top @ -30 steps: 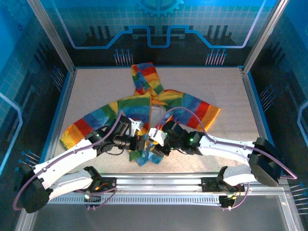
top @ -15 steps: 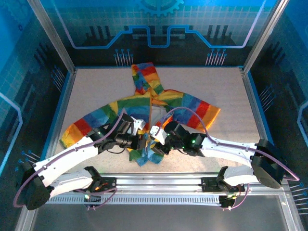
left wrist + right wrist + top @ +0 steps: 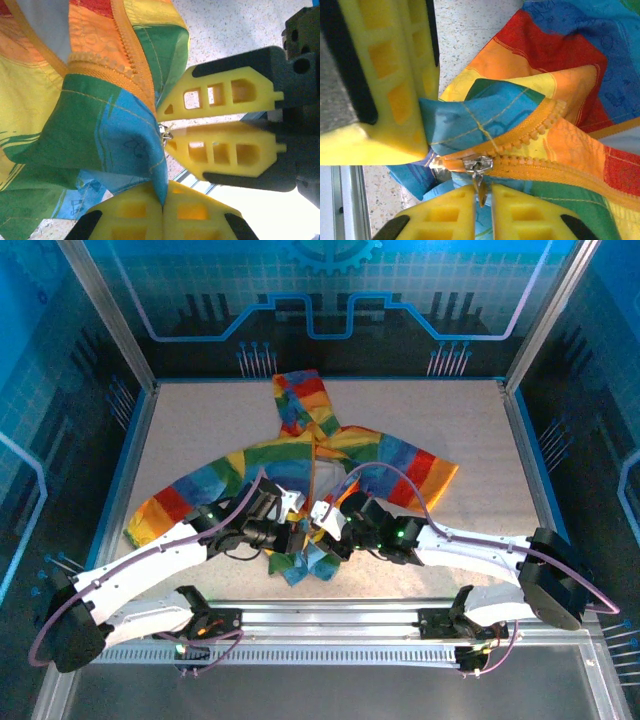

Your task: Zip up the jacket

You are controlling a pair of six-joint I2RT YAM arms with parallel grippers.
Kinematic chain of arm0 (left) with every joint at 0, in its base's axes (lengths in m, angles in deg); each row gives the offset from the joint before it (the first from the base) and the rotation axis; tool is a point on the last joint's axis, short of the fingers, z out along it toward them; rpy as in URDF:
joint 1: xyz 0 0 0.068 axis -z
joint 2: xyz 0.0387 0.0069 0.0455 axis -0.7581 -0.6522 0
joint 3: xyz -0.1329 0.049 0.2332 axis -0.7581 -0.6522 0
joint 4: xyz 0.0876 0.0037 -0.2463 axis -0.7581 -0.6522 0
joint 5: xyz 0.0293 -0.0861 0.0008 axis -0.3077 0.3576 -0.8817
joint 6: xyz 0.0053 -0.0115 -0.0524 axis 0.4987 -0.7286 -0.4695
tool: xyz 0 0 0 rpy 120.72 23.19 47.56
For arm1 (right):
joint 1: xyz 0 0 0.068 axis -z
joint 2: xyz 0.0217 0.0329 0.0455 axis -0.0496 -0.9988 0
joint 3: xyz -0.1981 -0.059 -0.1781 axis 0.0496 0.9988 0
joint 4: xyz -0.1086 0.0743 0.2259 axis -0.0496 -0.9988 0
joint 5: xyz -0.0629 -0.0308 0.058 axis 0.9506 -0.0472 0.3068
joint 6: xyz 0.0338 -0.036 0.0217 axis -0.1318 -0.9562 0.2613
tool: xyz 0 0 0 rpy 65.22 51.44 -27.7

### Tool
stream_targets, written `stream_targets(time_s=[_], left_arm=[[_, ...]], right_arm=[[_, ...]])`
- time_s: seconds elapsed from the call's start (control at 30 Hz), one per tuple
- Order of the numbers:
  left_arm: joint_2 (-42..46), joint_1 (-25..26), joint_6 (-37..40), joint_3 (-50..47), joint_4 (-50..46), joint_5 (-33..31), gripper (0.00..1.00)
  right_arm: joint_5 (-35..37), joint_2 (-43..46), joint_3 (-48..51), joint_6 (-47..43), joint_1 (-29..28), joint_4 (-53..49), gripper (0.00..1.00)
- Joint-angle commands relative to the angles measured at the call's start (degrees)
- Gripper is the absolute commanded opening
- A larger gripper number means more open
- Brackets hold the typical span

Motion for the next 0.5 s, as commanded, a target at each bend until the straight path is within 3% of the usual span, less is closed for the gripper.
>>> stream_targets(time_s=[0.0,0.23,0.47], left_arm=[[-0.16,0.49,2.29,2.55,-2.95,-1.02,0.0],[-0.49,0.45,4.08,3.28,-4.59,-1.72,0.0],[-0.3,0.5,6.17,3.33,-5.81,-1.6,0.0]], right_arm=[[-0.06,-0.01,-1.16,-0.33,-0.77,1.48,0.1],[-0.27,1.88,0.57,-0.5,-0.6,1.1,0.0],[-1.3,2.56,0.36,1.06,0.16,0.13,0.0]])
